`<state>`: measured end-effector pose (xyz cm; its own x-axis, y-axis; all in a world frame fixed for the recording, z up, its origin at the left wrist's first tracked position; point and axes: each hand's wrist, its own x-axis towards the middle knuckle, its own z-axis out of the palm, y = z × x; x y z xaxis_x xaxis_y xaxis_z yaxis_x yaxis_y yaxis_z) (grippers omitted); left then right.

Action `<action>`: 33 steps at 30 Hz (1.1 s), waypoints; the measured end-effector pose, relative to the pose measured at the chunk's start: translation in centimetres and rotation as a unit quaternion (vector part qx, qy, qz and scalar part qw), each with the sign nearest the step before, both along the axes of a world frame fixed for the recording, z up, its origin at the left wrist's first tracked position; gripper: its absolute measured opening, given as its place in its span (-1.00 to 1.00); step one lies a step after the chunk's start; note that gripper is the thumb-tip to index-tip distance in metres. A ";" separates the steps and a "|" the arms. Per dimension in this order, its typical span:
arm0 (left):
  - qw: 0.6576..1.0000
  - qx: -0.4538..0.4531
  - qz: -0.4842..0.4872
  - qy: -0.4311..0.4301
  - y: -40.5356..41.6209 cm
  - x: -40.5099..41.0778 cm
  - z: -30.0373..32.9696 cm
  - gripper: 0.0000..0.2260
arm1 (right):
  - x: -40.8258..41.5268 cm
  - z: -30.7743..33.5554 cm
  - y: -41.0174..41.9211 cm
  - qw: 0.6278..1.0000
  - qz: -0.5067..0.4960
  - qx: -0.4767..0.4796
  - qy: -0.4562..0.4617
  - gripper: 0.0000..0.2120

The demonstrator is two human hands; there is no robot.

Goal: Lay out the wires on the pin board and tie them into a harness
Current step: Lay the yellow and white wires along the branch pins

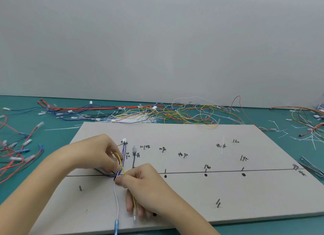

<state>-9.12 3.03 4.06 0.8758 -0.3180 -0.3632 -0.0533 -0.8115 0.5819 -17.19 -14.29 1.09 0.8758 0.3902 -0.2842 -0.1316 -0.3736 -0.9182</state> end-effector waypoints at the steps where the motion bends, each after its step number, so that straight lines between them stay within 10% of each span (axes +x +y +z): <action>1: 1.000 0.016 -0.015 0.002 0.0 0.0 0.1 -0.73 | 0.0 0.1 0.0 1.000 0.001 0.003 0.003 -0.79; 12: 0.983 0.151 -0.089 0.048 -0.8 -2.0 1.0 -0.38 | -0.1 0.6 -0.3 1.000 0.009 0.021 0.017 -0.78; 24: 0.972 0.223 -0.077 0.010 -1.7 -3.2 0.3 -0.46 | 0.1 0.6 -0.5 0.999 0.025 0.027 0.032 -0.78; 33: 0.990 -0.028 -0.097 0.103 6.8 2.7 -0.6 -0.67 | 0.2 -0.2 -0.5 0.998 0.013 0.038 0.048 -0.63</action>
